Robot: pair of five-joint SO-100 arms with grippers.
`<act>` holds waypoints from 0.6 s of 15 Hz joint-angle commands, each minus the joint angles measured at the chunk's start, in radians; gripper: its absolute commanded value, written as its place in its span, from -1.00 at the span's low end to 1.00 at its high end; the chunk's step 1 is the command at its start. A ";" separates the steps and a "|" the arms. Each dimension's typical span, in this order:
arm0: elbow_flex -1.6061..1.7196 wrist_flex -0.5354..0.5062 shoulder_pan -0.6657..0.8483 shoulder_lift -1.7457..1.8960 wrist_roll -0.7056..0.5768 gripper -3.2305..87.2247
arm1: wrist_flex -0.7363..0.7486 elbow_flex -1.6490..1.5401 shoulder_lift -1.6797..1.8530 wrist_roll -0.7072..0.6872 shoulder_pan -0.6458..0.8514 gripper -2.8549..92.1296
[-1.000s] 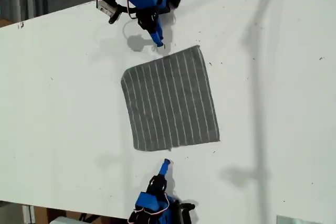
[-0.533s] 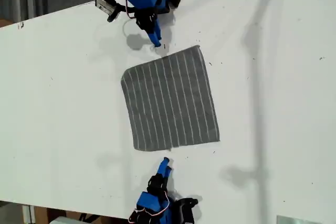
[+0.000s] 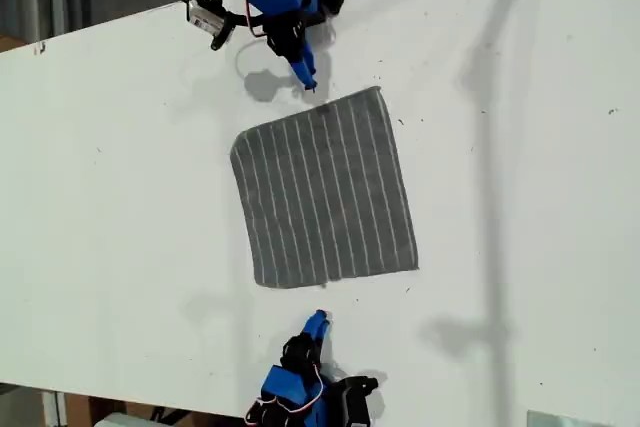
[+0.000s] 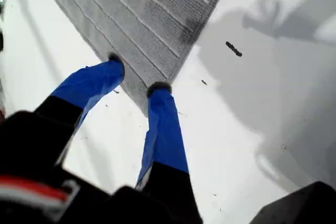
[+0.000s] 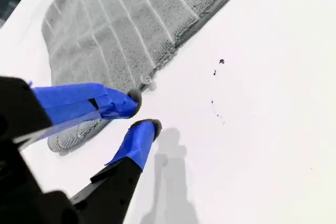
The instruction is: Grasp corners of a square towel and fold twice.
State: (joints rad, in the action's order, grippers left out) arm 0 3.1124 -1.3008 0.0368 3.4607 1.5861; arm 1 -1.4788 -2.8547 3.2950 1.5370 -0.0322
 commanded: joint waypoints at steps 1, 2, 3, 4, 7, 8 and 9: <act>0.005 -0.009 -0.021 0.006 0.077 -0.61 | 0.077 0.061 -0.009 -0.066 -0.091 -0.29; 0.012 0.028 -0.008 0.006 0.048 -0.59 | 0.330 0.081 -0.126 -0.156 -0.104 -0.28; 0.014 0.020 0.026 0.006 0.014 -0.56 | 0.370 0.310 -0.623 -0.160 -0.120 -0.22; 0.014 0.018 0.037 0.002 -0.008 -0.55 | 0.290 0.627 -1.184 -0.156 -0.181 -0.14; 0.014 0.015 0.032 -0.003 -0.003 -0.56 | 0.245 0.905 -1.661 -0.127 -0.325 -0.13; 0.014 0.015 0.034 -0.003 -0.003 -0.56 | 0.247 0.877 -1.689 -0.092 -0.359 -0.11; 0.014 0.015 0.035 -0.003 -0.005 -0.57 | 0.253 0.865 -1.744 -0.063 -0.388 -0.11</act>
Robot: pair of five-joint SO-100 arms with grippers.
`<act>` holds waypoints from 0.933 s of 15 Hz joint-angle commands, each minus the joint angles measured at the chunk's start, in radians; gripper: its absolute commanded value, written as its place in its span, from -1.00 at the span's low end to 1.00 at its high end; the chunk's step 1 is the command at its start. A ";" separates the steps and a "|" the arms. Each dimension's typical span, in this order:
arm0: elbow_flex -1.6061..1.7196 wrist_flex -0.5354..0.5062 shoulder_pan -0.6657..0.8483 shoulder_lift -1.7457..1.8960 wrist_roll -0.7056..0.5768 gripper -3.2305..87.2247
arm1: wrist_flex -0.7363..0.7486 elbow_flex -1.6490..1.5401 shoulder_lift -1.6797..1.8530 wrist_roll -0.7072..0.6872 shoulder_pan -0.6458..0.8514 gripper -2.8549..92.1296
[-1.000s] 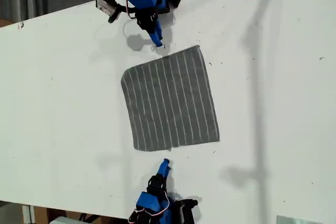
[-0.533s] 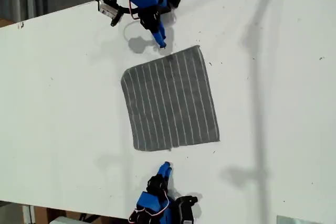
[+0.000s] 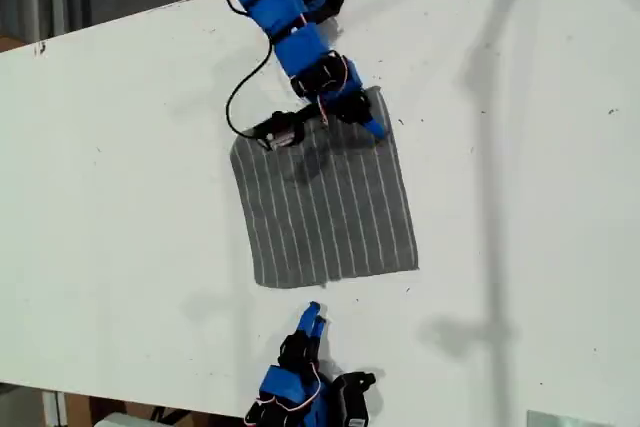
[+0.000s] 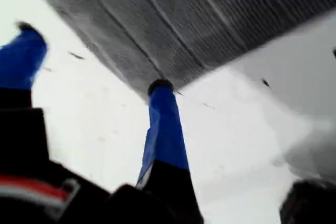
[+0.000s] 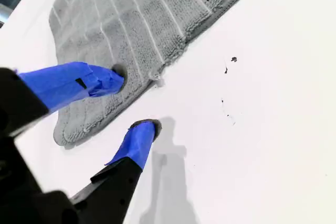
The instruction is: Grasp corners of a square towel and fold twice.
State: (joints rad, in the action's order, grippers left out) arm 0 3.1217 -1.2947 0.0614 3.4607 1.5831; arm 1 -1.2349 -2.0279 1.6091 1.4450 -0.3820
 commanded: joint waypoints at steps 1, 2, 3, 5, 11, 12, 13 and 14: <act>0.005 0.009 0.014 -0.005 -0.002 -0.57 | 0.014 0.046 -0.110 0.049 -0.064 -0.12; 0.005 0.009 0.014 -0.005 -0.002 -0.57 | 0.006 0.058 -0.127 0.063 -0.086 -0.13; 0.005 0.009 0.014 -0.005 -0.002 -0.57 | -0.031 0.061 -0.098 0.064 -0.086 -0.13; 0.005 0.009 0.011 -0.005 0.000 -0.58 | -0.077 0.034 -0.048 0.049 -0.048 -0.13; 0.000 0.048 -0.106 0.002 0.051 -0.57 | 0.064 0.008 -0.124 0.060 -0.049 -0.94; -0.015 0.091 -0.109 -0.014 0.040 -0.57 | 0.064 0.018 -0.126 0.054 -0.044 -0.94; -0.066 0.094 -0.097 -0.064 0.021 -0.58 | 0.064 0.028 -0.132 0.046 -0.040 -0.94; -0.152 0.091 -0.083 -0.192 0.017 -0.59 | 0.063 0.034 -0.140 0.043 -0.040 -0.94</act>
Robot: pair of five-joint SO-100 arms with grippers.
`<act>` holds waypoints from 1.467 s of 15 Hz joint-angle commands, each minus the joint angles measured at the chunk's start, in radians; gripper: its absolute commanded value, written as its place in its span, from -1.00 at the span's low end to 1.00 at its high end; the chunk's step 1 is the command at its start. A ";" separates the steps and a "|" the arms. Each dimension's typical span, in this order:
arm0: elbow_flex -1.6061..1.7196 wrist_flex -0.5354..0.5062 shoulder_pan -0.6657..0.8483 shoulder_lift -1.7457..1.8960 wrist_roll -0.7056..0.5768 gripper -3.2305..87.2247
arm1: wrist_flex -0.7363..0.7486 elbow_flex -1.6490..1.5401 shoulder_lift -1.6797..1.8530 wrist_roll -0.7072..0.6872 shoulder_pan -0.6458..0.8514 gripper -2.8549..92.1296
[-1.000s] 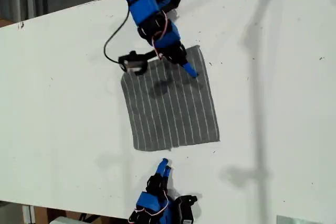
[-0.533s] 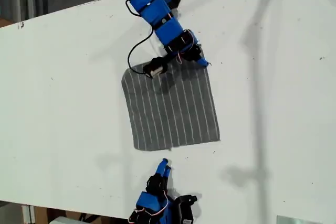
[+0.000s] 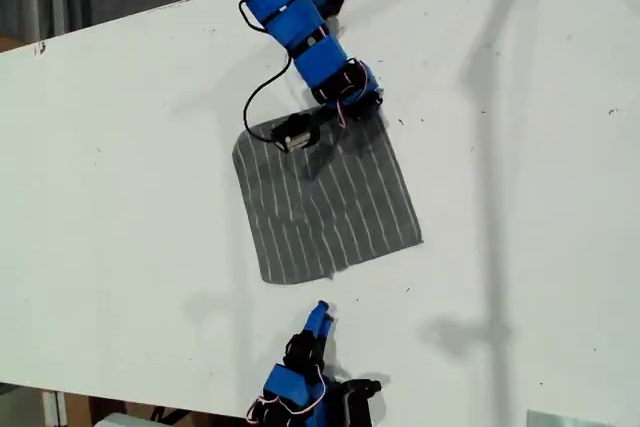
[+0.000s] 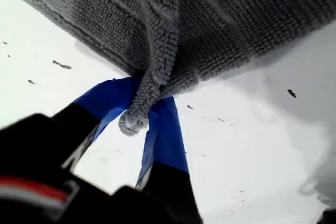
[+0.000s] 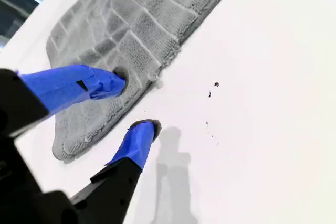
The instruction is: Grasp corners of a square towel and fold twice.
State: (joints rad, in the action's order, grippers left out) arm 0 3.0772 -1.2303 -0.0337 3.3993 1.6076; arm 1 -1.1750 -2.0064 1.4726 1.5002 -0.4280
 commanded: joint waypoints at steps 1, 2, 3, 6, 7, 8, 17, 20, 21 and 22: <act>-0.238 0.055 0.008 -0.377 -0.006 -0.60 | 0.003 0.012 -0.012 -0.012 0.006 -0.94; -0.430 0.083 -0.034 -0.735 0.012 -0.60 | 0.005 0.015 -0.020 -0.012 0.006 -0.94; -0.675 0.078 -0.077 -1.111 0.008 -0.58 | 0.005 0.020 -0.025 -0.012 0.005 -0.94; -1.230 0.041 -0.202 -1.761 -0.025 -0.49 | 0.008 0.021 -0.029 -0.002 -0.014 -0.94; -1.312 0.060 -0.238 -1.836 -0.015 -0.47 | 0.009 0.021 -0.032 -0.002 -0.015 -0.94; -1.393 0.063 -0.265 -1.908 -0.003 -0.43 | 0.011 0.021 -0.034 -0.005 -0.015 -0.94; -2.115 -0.041 -0.327 -2.507 -0.009 -0.36 | 0.031 0.026 -0.043 -0.003 -0.034 -0.94; -2.143 0.014 -0.327 -2.560 -0.014 -0.37 | 0.031 0.029 -0.043 -0.002 -0.035 -0.94; -2.145 0.040 -0.327 -2.583 -0.017 -0.45 | 0.031 0.034 -0.043 -0.002 -0.038 -0.94; -2.151 0.058 -0.328 -2.608 -0.005 -0.84 | 0.031 0.037 -0.043 0.000 -0.041 -0.94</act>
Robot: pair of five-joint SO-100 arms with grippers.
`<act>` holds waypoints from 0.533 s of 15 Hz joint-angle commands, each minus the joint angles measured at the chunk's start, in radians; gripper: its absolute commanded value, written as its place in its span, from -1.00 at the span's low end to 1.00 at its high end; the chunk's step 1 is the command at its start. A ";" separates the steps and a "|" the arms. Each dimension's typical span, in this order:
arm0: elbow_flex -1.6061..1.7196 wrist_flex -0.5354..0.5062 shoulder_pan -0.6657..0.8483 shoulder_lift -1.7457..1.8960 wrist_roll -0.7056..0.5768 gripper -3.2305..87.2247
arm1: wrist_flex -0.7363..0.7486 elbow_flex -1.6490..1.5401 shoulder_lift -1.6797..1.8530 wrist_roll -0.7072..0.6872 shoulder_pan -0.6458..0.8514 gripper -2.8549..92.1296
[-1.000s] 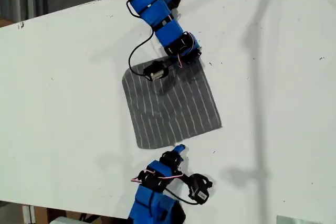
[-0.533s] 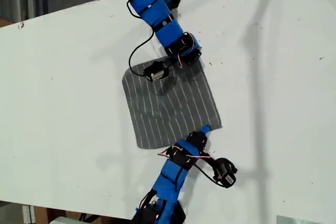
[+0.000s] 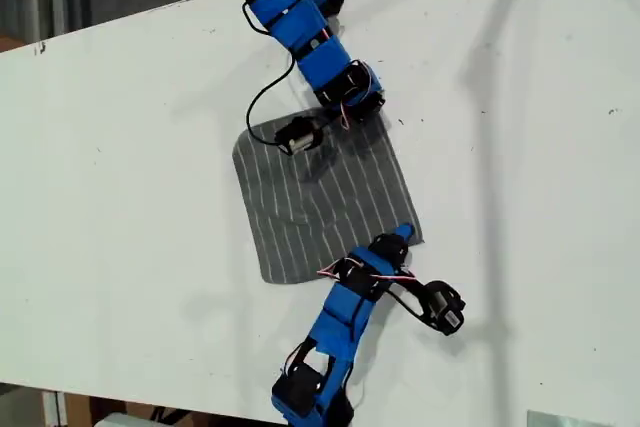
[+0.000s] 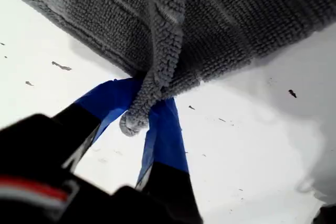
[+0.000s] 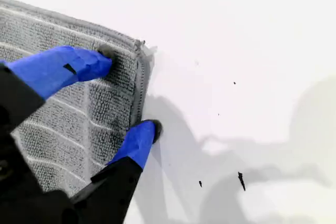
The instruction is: Grasp corners of a square towel and fold twice.
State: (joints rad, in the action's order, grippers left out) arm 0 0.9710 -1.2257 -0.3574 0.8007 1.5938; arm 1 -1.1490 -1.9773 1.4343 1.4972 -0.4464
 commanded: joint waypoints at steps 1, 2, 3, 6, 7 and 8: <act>-0.046 0.080 -0.011 -0.023 0.005 -0.93 | 0.005 0.012 -0.005 0.005 -0.028 -0.94; -0.055 0.081 -0.018 -0.029 0.000 -0.93 | 0.005 0.017 -0.005 0.008 -0.028 -0.94; -0.060 0.078 -0.025 -0.025 -0.009 -0.93 | 0.005 0.026 -0.005 0.008 -0.028 -0.94; -0.078 0.026 -0.040 0.032 -0.028 -0.93 | -0.060 0.117 -0.006 0.008 -0.038 -0.94; -0.084 -0.005 -0.048 0.075 -0.043 -0.93 | -0.146 0.210 -0.011 0.008 -0.043 -0.94; -0.091 -0.026 -0.054 0.132 -0.071 -0.93 | -0.249 0.330 -0.015 0.002 -0.048 -0.94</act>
State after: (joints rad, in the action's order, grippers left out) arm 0 0.9219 -1.2195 -0.3835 0.8084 1.5509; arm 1 -1.2855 -1.8070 1.4051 1.4972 -0.4771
